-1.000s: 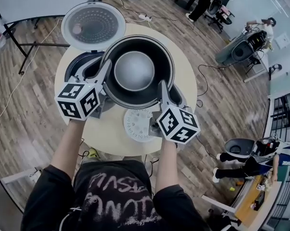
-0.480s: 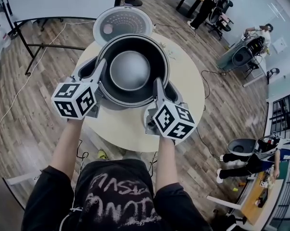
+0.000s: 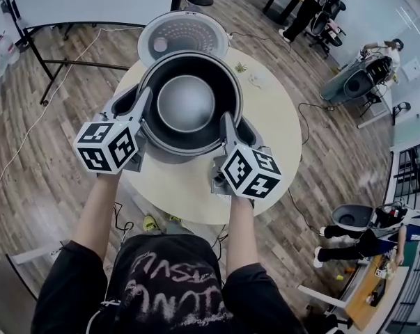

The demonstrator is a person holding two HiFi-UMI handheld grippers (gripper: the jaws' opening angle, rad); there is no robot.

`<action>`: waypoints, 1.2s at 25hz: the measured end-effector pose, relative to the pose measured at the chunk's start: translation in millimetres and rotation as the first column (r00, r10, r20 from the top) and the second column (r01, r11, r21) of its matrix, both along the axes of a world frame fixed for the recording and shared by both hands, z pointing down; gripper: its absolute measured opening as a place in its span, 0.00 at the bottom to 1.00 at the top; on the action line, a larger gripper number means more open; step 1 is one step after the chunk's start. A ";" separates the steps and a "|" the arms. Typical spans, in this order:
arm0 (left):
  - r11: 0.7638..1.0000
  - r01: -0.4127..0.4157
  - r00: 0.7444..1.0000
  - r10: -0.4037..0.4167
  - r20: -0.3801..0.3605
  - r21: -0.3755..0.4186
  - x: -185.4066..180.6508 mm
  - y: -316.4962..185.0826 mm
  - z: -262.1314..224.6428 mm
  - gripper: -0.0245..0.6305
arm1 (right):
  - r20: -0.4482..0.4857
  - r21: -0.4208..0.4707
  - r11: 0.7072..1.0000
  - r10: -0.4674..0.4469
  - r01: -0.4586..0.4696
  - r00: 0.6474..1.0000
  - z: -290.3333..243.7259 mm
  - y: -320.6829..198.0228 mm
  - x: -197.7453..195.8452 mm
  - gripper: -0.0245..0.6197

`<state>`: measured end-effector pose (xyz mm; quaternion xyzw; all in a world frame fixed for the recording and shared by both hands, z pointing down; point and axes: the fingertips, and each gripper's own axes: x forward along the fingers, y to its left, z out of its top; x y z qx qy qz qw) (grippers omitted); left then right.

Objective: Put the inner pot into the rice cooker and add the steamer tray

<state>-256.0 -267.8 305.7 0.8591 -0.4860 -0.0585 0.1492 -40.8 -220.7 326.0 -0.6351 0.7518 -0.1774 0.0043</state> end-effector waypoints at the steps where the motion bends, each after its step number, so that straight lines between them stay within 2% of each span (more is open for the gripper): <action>1: 1.000 0.003 1.000 -0.003 0.003 -0.006 -0.1 -3.3 2.2 0.16 | 0.000 -0.007 1.000 -0.005 0.005 1.000 2.3 -4.0 -0.1 0.19; 16: 0.989 0.067 0.998 -0.064 0.027 -0.134 -1.9 -39.5 51.5 0.16 | 0.025 -0.130 0.988 -0.083 0.086 0.996 50.2 -57.4 0.6 0.19; 30: 0.956 0.119 0.991 -0.099 0.087 -0.268 -11.4 -47.5 115.7 0.17 | 0.034 -0.284 0.950 -0.123 0.127 0.992 117.9 -76.0 -7.9 0.19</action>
